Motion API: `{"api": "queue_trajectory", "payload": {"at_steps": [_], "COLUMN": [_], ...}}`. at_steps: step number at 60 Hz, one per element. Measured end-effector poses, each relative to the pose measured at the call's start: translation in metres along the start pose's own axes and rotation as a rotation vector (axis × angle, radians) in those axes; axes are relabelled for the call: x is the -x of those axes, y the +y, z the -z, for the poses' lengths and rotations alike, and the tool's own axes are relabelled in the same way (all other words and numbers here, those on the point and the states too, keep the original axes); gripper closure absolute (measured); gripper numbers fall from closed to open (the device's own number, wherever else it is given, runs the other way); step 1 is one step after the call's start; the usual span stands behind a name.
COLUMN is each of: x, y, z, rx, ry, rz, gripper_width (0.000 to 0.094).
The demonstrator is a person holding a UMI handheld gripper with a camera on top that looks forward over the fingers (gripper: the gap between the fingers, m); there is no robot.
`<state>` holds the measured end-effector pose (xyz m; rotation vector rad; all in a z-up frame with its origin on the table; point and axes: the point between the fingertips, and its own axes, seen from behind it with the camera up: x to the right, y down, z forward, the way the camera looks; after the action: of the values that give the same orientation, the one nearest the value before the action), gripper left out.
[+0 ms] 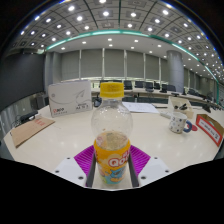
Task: Pour water
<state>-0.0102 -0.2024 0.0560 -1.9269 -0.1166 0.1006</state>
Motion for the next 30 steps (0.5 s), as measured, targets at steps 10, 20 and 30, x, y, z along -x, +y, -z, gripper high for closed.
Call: {"api": "queue_trajectory", "payload": {"at_steps": [10, 20, 30], "x": [0.002, 0.006, 0.003], "y": [-0.011, -0.051, -0.13], "z": [0.001, 0.002, -0.01], "rx": [-0.019, -0.039, -0.099], "ry": [-0.009, -0.061, -0.181], "rz": [0.035, -0.021, -0.354], "gripper_width": [0.0515, 0.0546, 0.0547]}}
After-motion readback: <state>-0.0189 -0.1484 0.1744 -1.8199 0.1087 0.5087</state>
